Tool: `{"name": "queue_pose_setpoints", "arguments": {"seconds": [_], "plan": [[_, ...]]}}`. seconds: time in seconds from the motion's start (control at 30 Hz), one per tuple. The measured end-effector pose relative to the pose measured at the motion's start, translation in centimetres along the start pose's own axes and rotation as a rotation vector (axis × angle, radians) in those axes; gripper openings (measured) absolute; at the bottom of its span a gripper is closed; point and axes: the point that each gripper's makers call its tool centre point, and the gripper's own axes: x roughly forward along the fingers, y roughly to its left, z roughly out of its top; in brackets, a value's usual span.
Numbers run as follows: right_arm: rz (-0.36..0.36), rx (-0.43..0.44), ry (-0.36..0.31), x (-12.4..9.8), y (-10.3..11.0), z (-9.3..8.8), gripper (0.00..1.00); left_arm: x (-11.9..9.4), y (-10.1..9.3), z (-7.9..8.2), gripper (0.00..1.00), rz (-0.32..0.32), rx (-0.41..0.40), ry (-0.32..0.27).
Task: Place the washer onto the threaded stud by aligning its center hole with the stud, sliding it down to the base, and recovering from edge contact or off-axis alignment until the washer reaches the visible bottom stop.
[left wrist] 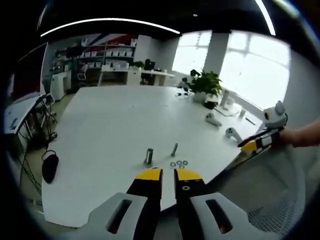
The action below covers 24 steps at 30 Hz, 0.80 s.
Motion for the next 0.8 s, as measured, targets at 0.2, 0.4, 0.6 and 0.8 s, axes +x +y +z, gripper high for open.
{"name": "queue_pose_setpoints", "arguments": {"seconds": [0.2, 0.4, 0.6, 0.8], "plan": [[0.037, 0.001, -0.065, -0.3, 0.6, 1.2, 0.27, 0.1, 0.5, -0.7, 0.07, 0.028, -0.002, 0.043], [0.056, -0.005, -0.092, -0.3, 1.0, 1.7, 0.27, 0.4, 1.2, -1.8, 0.07, 0.062, -0.011, 0.108], [0.073, 0.009, -0.121, -0.5, 1.2, 2.2, 0.27, 0.5, 1.1, -3.2, 0.07, 0.064, 0.04, 0.207], [0.092, -0.006, -0.097, -0.4, 1.6, 1.7, 0.27, 0.7, 1.2, -4.3, 0.1, 0.064, 0.055, 0.292]]}}
